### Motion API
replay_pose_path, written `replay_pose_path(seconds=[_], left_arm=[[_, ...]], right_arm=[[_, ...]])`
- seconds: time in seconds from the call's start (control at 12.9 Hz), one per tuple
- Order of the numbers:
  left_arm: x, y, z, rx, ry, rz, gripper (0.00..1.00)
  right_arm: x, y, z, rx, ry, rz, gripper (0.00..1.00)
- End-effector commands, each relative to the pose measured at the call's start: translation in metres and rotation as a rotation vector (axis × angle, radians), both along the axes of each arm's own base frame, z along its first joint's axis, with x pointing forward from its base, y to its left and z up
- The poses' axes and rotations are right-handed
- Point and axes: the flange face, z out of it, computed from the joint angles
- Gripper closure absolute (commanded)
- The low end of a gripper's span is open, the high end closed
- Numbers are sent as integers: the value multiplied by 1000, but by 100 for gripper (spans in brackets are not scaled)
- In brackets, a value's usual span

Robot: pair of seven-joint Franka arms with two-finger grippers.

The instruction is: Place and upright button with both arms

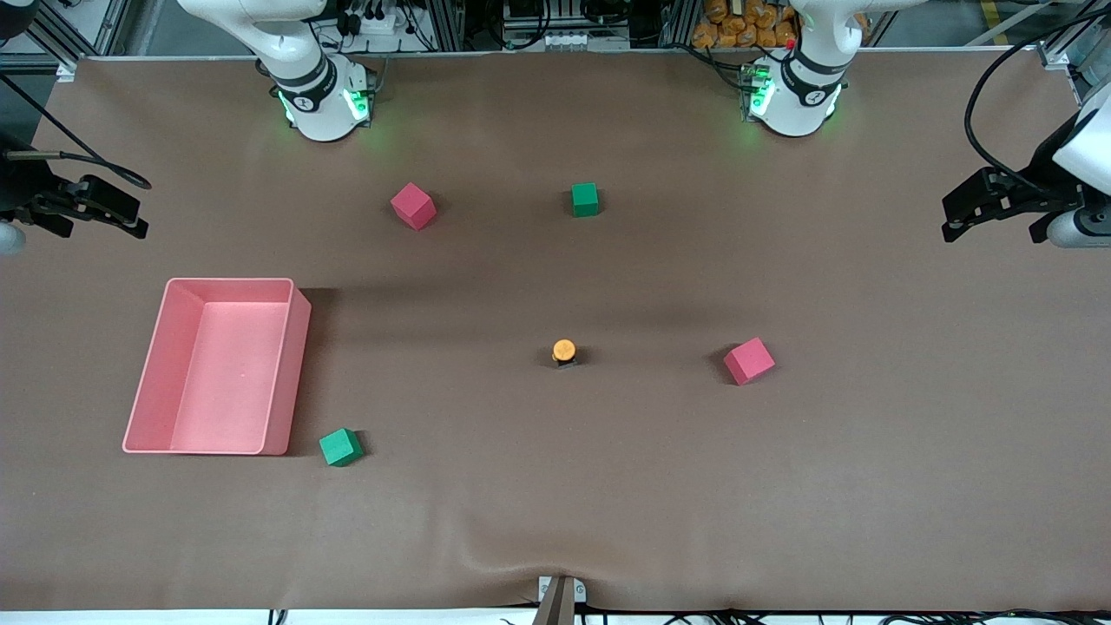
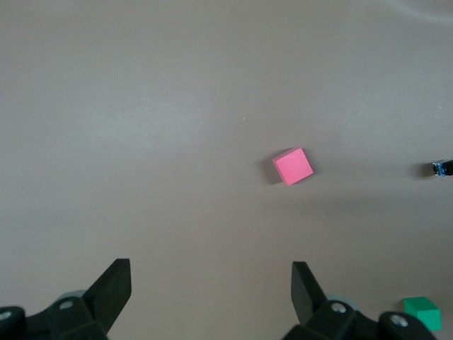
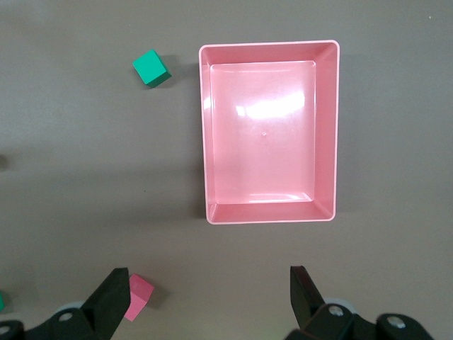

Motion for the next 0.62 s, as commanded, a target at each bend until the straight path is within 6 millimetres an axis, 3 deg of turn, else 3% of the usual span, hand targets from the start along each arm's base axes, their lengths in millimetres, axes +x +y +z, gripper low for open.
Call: replay_pose_path(seconds=[0.0,0.23,0.54], left_arm=[[-15,-17,5,3,-16,-49,0],[-46,-9,-11,16,29,-34,0],[-62,18,1,19,47,-1,0]], right_arm=[[0,-4,3,-8,4,5,0],[0,-3,3,-7,4,5,0],[0,-3,3,-7,6,5,0]])
